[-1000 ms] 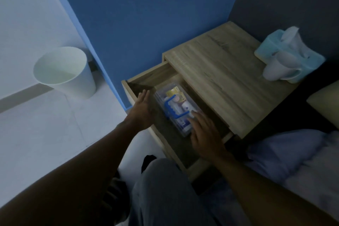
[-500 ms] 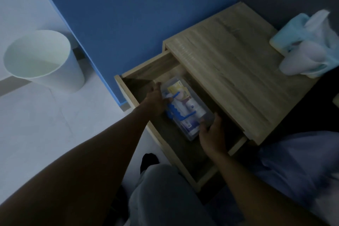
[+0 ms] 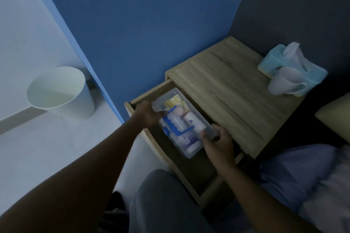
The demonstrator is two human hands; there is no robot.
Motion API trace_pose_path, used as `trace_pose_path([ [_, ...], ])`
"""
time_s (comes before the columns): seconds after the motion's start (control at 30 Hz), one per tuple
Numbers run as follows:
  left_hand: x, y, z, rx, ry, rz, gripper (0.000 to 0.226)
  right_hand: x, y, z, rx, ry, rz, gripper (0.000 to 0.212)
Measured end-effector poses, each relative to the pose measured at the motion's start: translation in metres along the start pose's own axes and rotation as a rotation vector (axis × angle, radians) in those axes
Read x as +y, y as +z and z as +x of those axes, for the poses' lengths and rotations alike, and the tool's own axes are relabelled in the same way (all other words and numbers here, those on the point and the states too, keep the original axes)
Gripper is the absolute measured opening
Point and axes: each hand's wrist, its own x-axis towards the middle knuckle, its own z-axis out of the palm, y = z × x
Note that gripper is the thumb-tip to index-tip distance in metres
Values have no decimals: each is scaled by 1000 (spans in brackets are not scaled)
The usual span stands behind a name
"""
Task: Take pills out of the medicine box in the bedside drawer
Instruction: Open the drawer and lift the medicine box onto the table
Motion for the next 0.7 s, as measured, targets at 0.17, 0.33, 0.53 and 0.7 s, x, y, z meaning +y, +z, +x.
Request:
trace_pose_path([
  [0.17, 49, -40, -4, 139, 32, -78, 66, -55, -14, 18, 19, -127, 111, 51],
  [0.33, 96, -57, 29, 166, 77, -215, 70, -109, -33, 59, 66, -203, 182, 43],
  [0.53, 111, -26, 90, 240, 114, -73, 66, -120, -43, 113, 89, -154, 193, 28],
  [0.7, 106, -4, 127, 304, 150, 20, 71, -110, -41, 141, 113, -133, 178, 39],
])
